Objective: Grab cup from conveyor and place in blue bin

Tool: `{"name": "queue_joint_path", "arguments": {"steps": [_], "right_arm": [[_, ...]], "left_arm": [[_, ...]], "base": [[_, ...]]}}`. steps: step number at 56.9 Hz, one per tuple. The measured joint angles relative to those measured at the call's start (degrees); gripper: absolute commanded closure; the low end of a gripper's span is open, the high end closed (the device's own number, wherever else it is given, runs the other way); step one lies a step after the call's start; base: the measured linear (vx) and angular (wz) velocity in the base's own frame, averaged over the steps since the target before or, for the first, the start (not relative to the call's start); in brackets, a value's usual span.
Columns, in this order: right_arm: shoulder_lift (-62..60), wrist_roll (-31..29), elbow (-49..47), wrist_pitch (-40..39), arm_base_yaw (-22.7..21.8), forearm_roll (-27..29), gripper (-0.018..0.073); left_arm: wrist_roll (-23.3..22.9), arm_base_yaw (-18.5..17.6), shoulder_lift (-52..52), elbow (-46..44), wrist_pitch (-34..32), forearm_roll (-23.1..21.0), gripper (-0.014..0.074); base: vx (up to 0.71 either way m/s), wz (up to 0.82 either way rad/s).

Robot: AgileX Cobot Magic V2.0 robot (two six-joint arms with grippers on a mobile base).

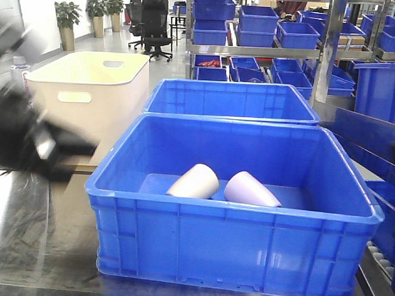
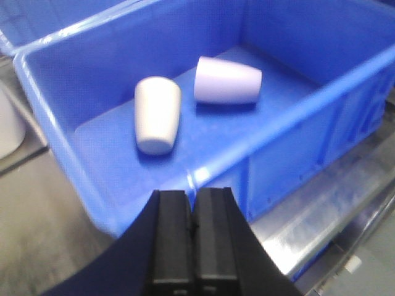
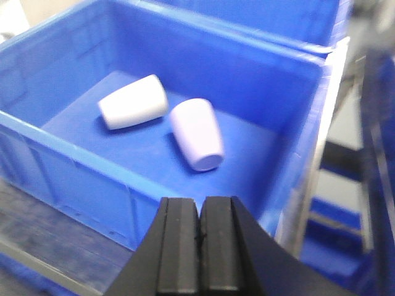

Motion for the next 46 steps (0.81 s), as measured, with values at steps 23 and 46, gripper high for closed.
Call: {"name": "queue_joint_path", "arguments": {"steps": [23, 46], "right_arm": [[-27.9, 4.8, 42.9, -27.6, 0.0, -1.3, 0.0568], [-27.9, 5.2, 44.0, -28.4, 0.0, -0.5, 0.0568]], "left_arm": [[5.0, 0.0, -31.2, 45.9, -20.5, -10.7, 0.0599], [5.0, 0.0, -31.7, 47.0, -16.0, -10.9, 0.0599]], "base": [[0.00, 0.00], [0.00, 0.00]]}}
